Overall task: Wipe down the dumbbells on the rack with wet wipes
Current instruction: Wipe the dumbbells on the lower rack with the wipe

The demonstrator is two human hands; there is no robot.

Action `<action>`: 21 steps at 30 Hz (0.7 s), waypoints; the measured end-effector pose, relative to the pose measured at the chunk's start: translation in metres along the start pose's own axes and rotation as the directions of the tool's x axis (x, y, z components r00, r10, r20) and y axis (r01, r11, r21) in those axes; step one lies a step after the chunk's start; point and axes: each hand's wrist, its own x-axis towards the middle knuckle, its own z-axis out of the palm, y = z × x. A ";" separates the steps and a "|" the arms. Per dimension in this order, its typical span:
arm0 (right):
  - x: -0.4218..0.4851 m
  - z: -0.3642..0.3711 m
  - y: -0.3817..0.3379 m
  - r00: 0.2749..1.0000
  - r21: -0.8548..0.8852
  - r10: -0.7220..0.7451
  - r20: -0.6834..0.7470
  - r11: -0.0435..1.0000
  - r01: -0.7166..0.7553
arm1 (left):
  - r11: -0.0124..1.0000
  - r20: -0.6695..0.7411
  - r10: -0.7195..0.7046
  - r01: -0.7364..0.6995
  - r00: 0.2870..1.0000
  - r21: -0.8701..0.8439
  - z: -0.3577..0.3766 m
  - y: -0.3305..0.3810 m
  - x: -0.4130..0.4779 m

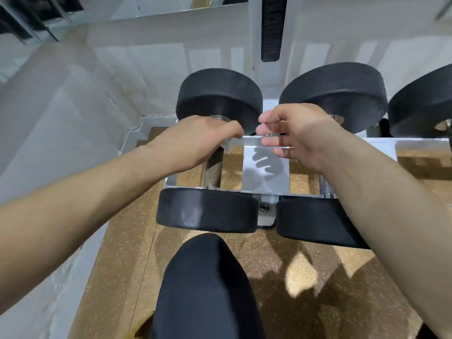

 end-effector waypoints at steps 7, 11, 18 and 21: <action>0.006 -0.003 -0.010 0.999 -0.157 -0.052 -0.003 0.986 0.051 | 0.976 0.207 0.143 -0.173 0.968 0.132 0.003 -0.023 -0.013; 0.014 -0.002 -0.001 0.958 -0.260 -0.272 -0.086 0.935 0.242 | 0.965 0.216 0.215 -0.241 0.952 0.102 0.004 -0.018 -0.013; 0.016 0.012 -0.012 0.865 -0.374 -0.502 0.010 0.800 0.469 | 0.920 0.323 0.345 -0.386 0.881 0.071 -0.009 -0.014 -0.029; 0.028 0.017 -0.030 0.838 -0.504 -0.545 0.043 0.712 0.489 | 0.849 0.310 0.418 -0.489 0.854 0.201 -0.012 -0.028 -0.010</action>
